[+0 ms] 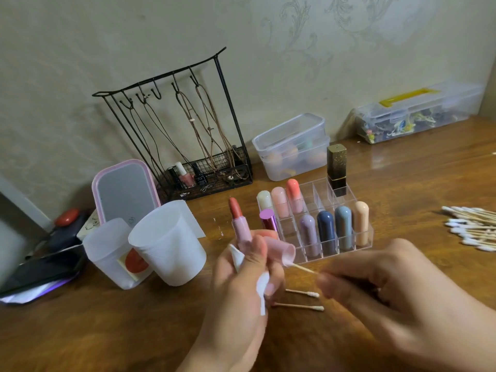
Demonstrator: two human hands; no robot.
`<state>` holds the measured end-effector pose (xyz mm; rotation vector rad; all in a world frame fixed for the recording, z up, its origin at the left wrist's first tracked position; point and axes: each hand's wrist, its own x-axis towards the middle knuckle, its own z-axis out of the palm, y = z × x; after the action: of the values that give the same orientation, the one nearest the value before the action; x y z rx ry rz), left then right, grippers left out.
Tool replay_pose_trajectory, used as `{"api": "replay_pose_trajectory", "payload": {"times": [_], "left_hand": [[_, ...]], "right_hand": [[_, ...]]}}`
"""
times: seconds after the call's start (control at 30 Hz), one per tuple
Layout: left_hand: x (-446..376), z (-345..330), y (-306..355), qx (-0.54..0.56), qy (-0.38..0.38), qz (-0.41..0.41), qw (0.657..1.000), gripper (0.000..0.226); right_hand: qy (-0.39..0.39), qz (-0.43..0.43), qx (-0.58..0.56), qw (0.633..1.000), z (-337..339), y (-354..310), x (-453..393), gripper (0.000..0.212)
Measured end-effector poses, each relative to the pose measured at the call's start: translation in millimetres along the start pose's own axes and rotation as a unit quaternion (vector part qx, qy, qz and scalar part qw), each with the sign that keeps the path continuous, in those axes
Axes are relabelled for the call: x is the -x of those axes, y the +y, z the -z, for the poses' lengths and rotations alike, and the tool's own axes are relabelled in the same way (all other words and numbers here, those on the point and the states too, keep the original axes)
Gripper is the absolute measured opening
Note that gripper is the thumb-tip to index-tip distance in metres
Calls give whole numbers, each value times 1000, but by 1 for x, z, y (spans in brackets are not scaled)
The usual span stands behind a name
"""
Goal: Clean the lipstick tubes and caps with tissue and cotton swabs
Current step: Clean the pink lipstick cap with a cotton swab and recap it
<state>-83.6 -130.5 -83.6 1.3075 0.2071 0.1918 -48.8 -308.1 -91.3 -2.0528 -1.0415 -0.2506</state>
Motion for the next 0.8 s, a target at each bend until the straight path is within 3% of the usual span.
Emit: {"api": "replay_pose_trajectory", "payload": {"times": [0.13,0.23,0.43,0.53,0.7,0.8], "left_hand": [[-3,4,7,243,-91,120,958,19],[-2,7,7,320,-148,151,923,16],[2,0,10,254,-46,139,956,22],[1,2,7,255,-58,114,958,31],[-3,6,-2,266,-141,138,944,25],[0,-1,-4,198,-73,149,966,32]], "right_hand": [[90,23,-8,996,4,-7,3,24],[106,43,-1,993,3,-6,2,19],[83,51,34,995,3,-7,3,21],[96,47,36,994,5,-11,1,20],[131,23,23,991,3,-14,0,15],[130,15,37,991,3,-14,0,13]]}}
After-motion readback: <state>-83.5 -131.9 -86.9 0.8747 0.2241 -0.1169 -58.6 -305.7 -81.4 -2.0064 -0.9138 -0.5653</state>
